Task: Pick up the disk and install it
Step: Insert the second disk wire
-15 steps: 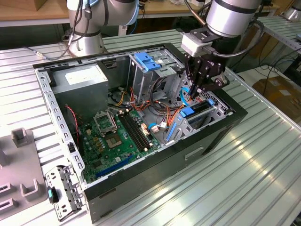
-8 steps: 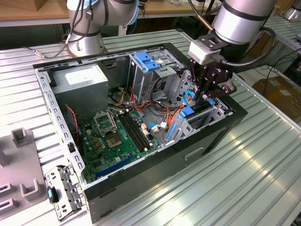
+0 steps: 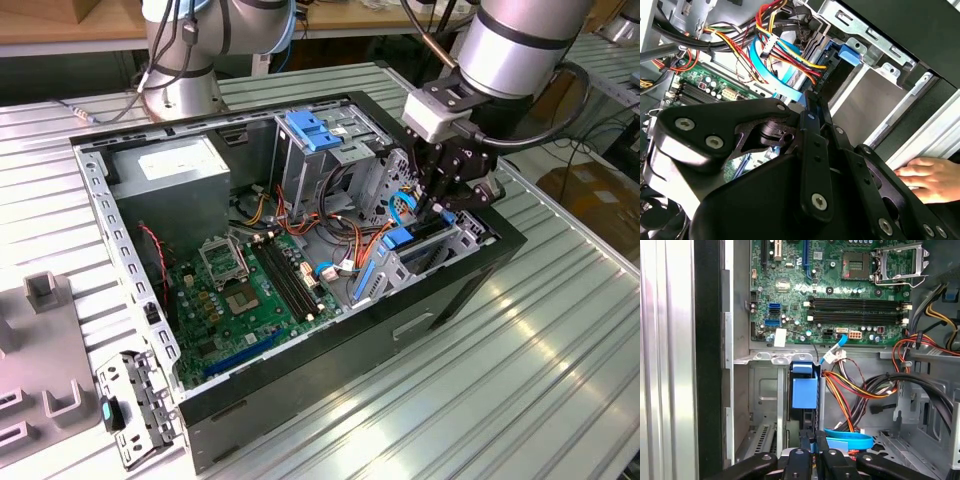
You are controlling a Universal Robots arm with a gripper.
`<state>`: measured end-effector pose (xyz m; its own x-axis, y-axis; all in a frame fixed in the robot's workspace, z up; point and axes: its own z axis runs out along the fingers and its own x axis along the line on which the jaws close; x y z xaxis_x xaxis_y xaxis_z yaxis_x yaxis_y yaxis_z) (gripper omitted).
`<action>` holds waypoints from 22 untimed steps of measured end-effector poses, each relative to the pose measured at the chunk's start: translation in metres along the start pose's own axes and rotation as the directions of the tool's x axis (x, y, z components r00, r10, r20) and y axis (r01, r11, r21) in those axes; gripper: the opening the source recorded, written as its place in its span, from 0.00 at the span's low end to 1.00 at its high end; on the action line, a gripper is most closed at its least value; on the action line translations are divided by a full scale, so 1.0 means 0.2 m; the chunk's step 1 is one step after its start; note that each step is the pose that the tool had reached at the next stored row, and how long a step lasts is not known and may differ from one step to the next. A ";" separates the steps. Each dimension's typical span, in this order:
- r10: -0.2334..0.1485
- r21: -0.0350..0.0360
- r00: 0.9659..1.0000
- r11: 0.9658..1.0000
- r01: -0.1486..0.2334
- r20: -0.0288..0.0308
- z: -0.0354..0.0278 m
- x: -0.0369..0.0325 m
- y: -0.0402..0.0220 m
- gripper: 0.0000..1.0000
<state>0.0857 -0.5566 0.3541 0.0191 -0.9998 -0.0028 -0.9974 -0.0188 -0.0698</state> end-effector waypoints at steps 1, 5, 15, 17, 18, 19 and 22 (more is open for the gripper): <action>0.005 0.000 1.000 1.000 -0.005 0.009 0.001 0.002 0.000 0.16; 0.018 0.000 0.999 1.000 -0.018 0.031 0.005 0.006 -0.001 0.16; 0.043 0.000 0.998 0.999 -0.043 0.035 0.020 0.019 -0.008 0.16; 0.043 0.000 0.998 0.999 -0.043 0.036 0.026 0.020 -0.007 0.16; 0.043 0.000 0.998 0.999 -0.043 0.036 0.029 0.020 -0.007 0.16; 0.043 0.000 0.998 0.999 -0.043 0.036 0.031 0.020 -0.007 0.16; 0.043 0.000 0.998 0.999 -0.043 0.037 0.039 0.020 -0.006 0.16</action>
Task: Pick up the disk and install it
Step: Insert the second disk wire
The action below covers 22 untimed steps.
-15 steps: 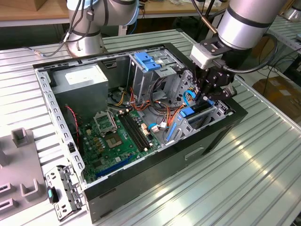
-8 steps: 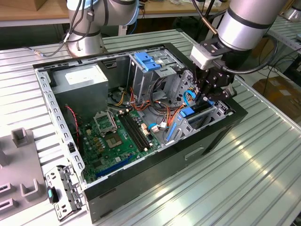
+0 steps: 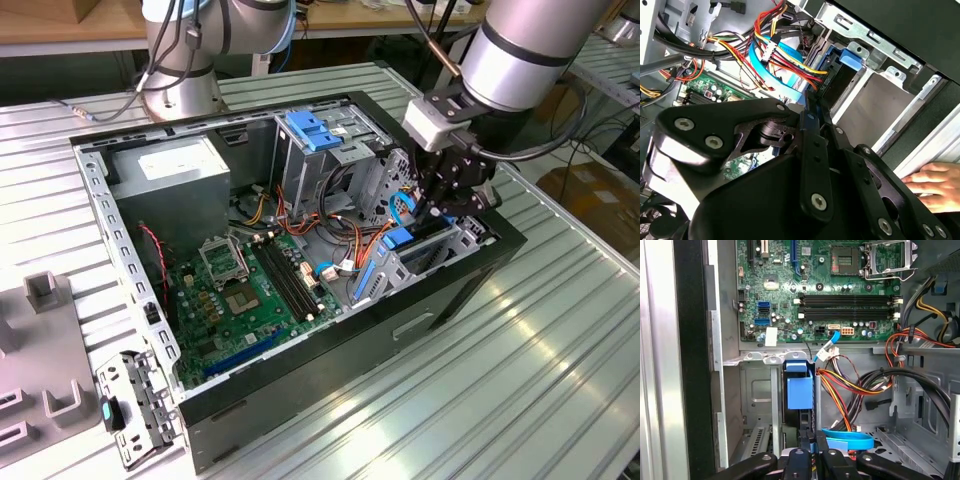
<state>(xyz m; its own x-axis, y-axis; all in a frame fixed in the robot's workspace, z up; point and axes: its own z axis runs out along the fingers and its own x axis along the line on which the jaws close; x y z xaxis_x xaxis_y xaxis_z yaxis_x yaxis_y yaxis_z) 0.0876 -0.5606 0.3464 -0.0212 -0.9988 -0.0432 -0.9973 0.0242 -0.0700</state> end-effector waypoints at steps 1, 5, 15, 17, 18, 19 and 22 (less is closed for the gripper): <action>0.000 0.000 1.000 1.000 0.000 0.000 0.002 0.000 0.000 0.16; 0.000 0.000 1.000 1.000 0.000 0.001 0.022 0.009 0.001 0.16; 0.000 0.001 1.000 1.000 0.000 0.001 -0.046 0.006 -0.004 0.24; 0.000 0.001 1.000 1.000 0.000 0.001 -0.066 0.005 -0.005 0.24; 0.000 0.001 1.000 1.000 0.000 0.001 -0.067 0.005 -0.005 0.24; 0.000 0.001 1.000 1.000 0.000 0.001 -0.067 0.005 -0.005 0.24; 0.000 0.001 1.000 1.000 0.000 0.001 -0.067 0.005 -0.005 0.11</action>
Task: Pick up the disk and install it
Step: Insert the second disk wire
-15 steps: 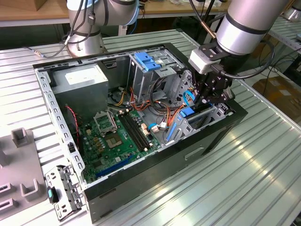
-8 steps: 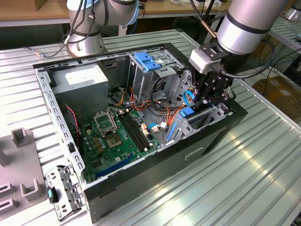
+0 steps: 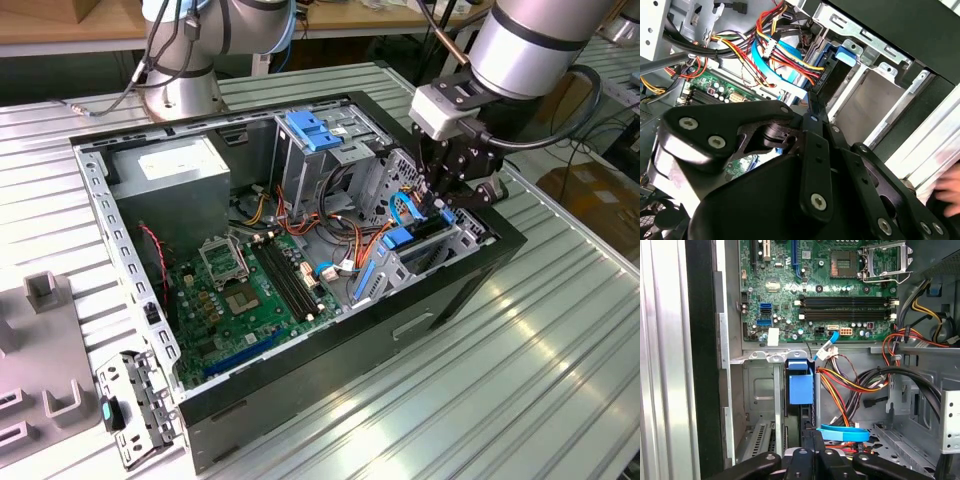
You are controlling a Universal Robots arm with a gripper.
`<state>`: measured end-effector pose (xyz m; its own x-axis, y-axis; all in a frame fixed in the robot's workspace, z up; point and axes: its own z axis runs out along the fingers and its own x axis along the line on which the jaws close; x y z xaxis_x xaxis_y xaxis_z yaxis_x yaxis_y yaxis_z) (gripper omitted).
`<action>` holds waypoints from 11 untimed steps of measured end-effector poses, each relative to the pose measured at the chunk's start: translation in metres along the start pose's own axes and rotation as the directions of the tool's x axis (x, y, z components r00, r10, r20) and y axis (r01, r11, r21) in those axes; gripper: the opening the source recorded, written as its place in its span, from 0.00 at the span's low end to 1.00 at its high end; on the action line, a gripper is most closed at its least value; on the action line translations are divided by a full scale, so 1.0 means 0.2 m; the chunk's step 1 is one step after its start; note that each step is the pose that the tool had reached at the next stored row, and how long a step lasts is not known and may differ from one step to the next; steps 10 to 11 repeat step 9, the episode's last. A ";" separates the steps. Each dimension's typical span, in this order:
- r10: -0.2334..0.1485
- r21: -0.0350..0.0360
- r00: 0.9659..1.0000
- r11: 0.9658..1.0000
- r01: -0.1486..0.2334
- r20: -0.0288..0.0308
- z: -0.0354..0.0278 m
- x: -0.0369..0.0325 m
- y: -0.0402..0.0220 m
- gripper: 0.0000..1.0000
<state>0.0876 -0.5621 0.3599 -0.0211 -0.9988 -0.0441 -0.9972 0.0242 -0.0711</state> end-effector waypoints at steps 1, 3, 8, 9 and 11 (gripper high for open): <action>0.000 0.000 1.000 1.000 0.000 0.000 0.000 0.000 0.000 0.11; 0.000 0.000 1.000 1.000 0.000 0.000 0.000 0.000 0.000 0.11; 0.000 0.000 1.000 1.000 0.000 0.000 0.000 0.000 0.000 0.11; 0.000 0.000 1.000 1.000 0.000 0.000 0.000 0.000 0.000 0.11; 0.000 0.000 1.000 1.000 0.000 0.000 0.000 0.000 0.000 0.11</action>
